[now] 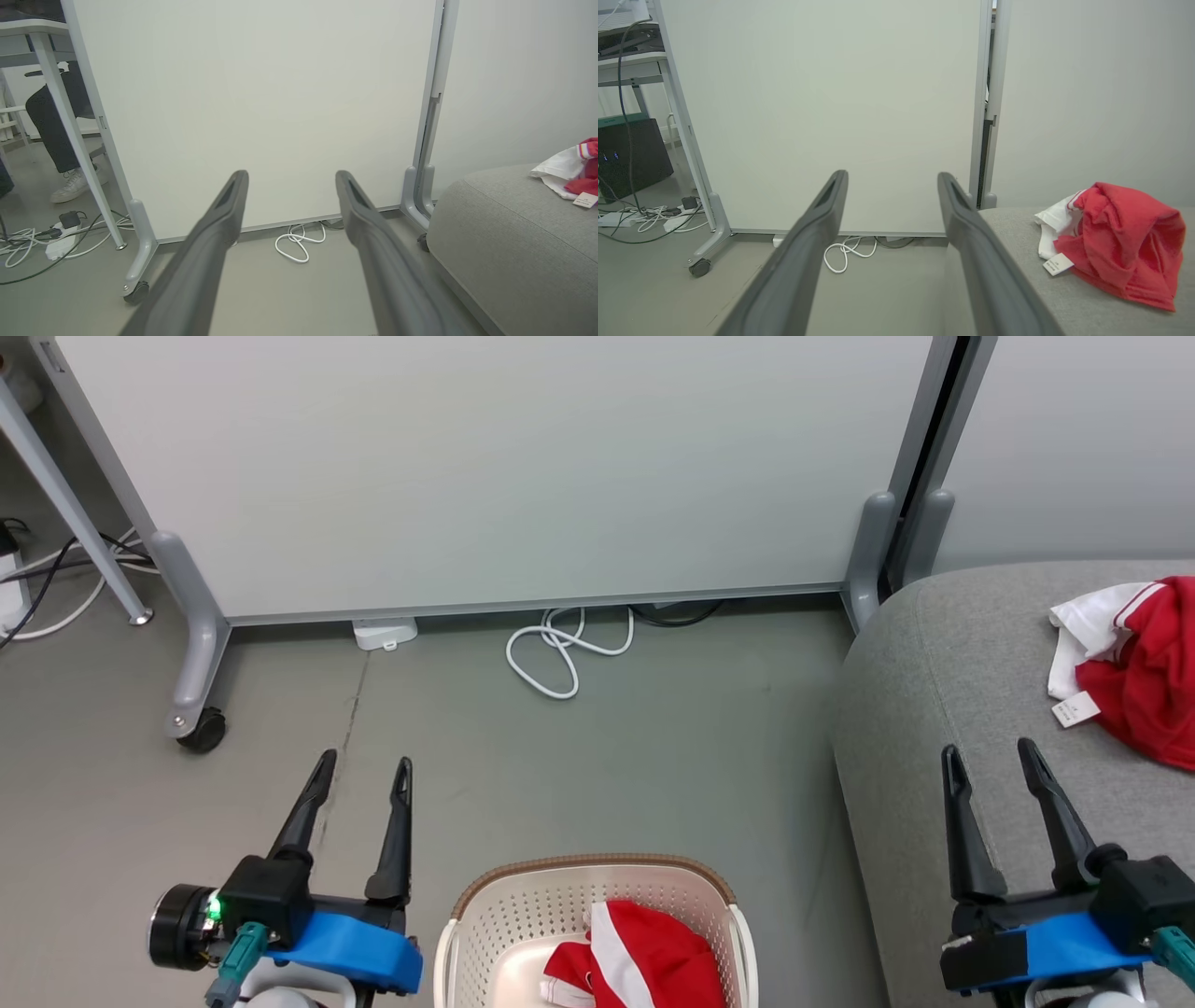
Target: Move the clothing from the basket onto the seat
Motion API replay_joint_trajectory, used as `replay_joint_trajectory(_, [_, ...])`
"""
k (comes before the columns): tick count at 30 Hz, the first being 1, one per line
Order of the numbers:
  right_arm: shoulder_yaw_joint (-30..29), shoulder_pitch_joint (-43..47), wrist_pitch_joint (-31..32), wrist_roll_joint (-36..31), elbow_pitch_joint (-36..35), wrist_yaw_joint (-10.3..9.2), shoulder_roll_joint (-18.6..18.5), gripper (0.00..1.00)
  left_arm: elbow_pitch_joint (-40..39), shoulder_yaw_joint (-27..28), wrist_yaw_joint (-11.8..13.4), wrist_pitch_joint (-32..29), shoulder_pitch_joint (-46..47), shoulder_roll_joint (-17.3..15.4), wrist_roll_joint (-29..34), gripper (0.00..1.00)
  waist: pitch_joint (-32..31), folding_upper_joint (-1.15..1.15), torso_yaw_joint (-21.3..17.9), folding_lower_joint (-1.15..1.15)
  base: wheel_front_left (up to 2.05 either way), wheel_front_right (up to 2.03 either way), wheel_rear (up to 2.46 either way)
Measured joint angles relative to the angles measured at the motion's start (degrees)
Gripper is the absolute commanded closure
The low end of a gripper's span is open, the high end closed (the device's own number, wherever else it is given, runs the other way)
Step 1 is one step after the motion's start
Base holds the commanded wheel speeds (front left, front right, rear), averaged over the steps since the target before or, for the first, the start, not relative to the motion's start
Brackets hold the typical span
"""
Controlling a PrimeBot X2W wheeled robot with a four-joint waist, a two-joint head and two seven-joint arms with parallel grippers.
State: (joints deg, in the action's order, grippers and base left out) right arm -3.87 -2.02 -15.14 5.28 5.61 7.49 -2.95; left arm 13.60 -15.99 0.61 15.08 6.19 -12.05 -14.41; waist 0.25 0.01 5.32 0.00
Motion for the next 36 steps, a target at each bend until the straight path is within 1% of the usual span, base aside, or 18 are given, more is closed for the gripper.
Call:
replay_joint_trajectory(11, [-0.8,2.6,0.0,0.9,-0.2,0.00,0.0,0.00,-0.9,4.2,-1.6,0.0,-2.9,1.0,2.1,0.00,-1.5,0.00,-0.2,0.00,0.00,0.00,0.00])
replay_joint_trajectory(17, [-0.3,3.4,0.0,1.3,0.0,0.00,0.0,0.00,-1.3,5.7,-1.8,0.0,-4.3,1.9,3.2,0.00,-1.9,0.00,-0.6,0.00,0.00,0.00,0.00])
replay_joint_trajectory(23, [-0.1,3.4,0.0,1.4,0.5,0.00,0.0,0.00,-1.4,6.8,-2.4,0.0,-4.9,2.9,4.0,0.00,-2.1,0.00,-1.0,0.00,0.00,0.00,0.00])
replay_joint_trajectory(36, [-0.2,3.4,0.0,1.4,0.7,0.00,0.0,0.00,-1.3,8.7,-3.8,0.0,-4.9,4.0,5.4,0.00,-2.0,0.00,-1.3,0.01,0.00,0.00,0.00])
